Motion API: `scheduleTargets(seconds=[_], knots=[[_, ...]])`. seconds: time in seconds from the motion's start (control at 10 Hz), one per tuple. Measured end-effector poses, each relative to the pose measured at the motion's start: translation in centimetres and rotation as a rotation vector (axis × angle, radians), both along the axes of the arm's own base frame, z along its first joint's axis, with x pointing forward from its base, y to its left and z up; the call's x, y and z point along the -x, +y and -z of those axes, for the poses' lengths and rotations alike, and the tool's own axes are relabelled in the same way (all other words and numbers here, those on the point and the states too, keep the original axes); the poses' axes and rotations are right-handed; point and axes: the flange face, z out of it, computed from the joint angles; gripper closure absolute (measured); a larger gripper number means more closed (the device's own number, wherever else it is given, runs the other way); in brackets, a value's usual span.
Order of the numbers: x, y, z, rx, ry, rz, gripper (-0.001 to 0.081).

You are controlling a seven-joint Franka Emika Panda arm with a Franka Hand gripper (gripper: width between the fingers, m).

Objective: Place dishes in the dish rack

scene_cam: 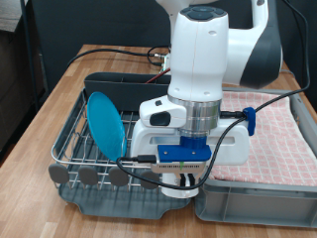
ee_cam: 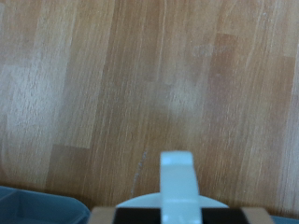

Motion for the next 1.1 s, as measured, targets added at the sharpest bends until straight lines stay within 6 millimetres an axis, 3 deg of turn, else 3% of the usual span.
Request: scheduleTargets(seconds=[0.3,0.5,0.6,0.8,1.1], knots=[[-0.3,-0.1,1.1,-0.019,0.009,0.001,0.0735],[-0.3,-0.1,1.5,-0.023,0.017,-0.002,0.0393],[-0.4,0.0,1.6,-0.027,0.032,-0.004,0.0393],[-0.5,0.2,1.1,-0.033,0.080,-0.016,0.0080],[-0.3,0.3,-1.2,-0.021,0.153,-0.031,0.0017]])
